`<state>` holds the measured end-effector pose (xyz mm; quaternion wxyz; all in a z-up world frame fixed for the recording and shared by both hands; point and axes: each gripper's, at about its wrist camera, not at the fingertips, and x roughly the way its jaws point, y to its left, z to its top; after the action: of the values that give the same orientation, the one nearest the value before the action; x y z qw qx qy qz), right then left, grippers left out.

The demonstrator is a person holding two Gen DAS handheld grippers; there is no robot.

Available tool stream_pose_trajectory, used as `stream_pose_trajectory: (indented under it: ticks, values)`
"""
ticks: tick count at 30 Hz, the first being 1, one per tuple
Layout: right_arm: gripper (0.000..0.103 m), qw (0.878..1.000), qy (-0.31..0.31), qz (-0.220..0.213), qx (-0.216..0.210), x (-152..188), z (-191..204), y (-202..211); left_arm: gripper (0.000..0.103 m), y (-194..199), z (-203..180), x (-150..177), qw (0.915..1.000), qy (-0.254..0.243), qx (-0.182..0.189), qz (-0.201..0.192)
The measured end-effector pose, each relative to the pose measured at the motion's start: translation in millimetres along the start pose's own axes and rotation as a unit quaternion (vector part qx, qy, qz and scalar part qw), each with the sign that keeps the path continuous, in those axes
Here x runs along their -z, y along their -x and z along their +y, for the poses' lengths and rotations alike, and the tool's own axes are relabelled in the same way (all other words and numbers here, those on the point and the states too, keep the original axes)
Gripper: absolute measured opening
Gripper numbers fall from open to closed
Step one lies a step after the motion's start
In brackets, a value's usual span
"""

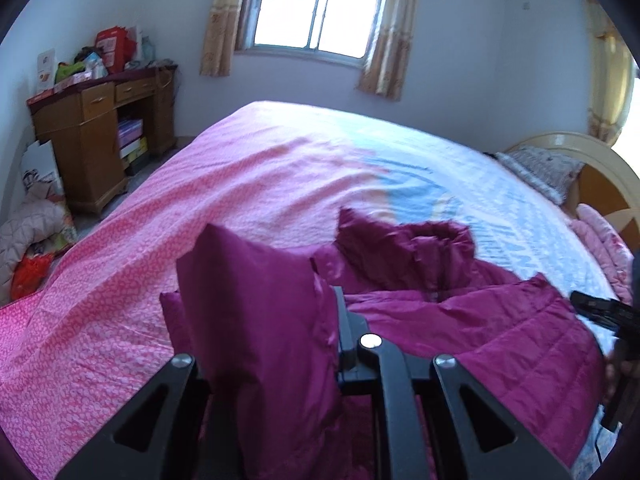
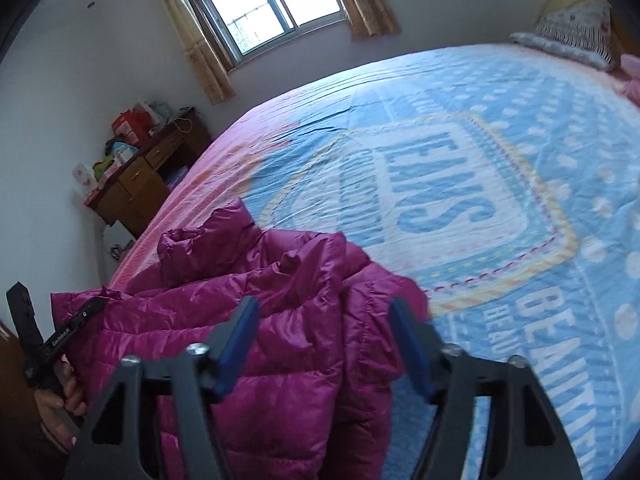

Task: Fold large clothes

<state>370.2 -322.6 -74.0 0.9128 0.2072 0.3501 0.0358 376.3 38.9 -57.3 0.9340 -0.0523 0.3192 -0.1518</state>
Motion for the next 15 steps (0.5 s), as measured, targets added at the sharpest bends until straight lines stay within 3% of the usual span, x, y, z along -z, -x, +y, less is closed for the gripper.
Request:
stream_pose_trajectory:
  ticks: [3, 6, 11, 15]
  values:
    - [0.067, 0.999, 0.031, 0.016, -0.012, 4.6, 10.6, -9.7, 0.015, 15.5, -3.8, 1.9, 0.9995, -0.01, 0.024, -0.02]
    - [0.007, 0.996, 0.08, 0.027, 0.02, 13.7, 22.8, -9.2, 0.014, 34.1, -4.4, 3.8, 0.9979, -0.014, 0.053, -0.033]
    - [0.007, 0.996, 0.076, -0.013, -0.034, 41.0, 21.2, 51.5, 0.013, 91.8, 1.4, 16.7, 0.9897, -0.029, 0.131, -0.051]
    - [0.007, 0.995, 0.073, 0.01, -0.073, 82.9, 11.6, 100.1, 0.013, 153.5, 3.5, 46.5, 0.9795, -0.076, 0.177, -0.06]
